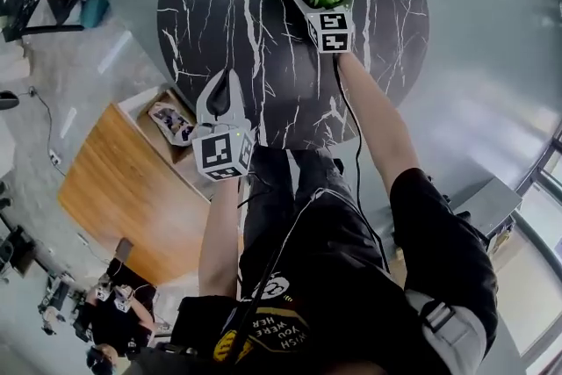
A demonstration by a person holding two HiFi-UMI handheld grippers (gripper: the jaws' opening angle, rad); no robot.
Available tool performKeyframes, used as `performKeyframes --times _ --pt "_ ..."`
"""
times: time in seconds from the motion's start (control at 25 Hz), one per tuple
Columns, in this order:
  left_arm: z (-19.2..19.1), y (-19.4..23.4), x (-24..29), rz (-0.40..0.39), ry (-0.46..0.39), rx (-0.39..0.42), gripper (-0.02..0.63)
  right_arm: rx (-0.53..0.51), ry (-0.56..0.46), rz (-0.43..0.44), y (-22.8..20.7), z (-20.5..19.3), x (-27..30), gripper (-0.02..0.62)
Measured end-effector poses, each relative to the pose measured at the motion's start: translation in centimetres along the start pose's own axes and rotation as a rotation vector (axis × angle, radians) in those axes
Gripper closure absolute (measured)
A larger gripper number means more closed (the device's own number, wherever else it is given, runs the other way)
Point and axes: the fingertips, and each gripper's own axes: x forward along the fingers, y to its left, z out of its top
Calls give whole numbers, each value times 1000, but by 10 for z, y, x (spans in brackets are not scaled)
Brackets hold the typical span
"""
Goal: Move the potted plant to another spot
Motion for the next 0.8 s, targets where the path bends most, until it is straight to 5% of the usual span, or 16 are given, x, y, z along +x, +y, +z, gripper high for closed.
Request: performKeyframes --times 0.8 --pt "2 -38 54 -82 48 42 601 195 45 -418 -268 -58 -89 146"
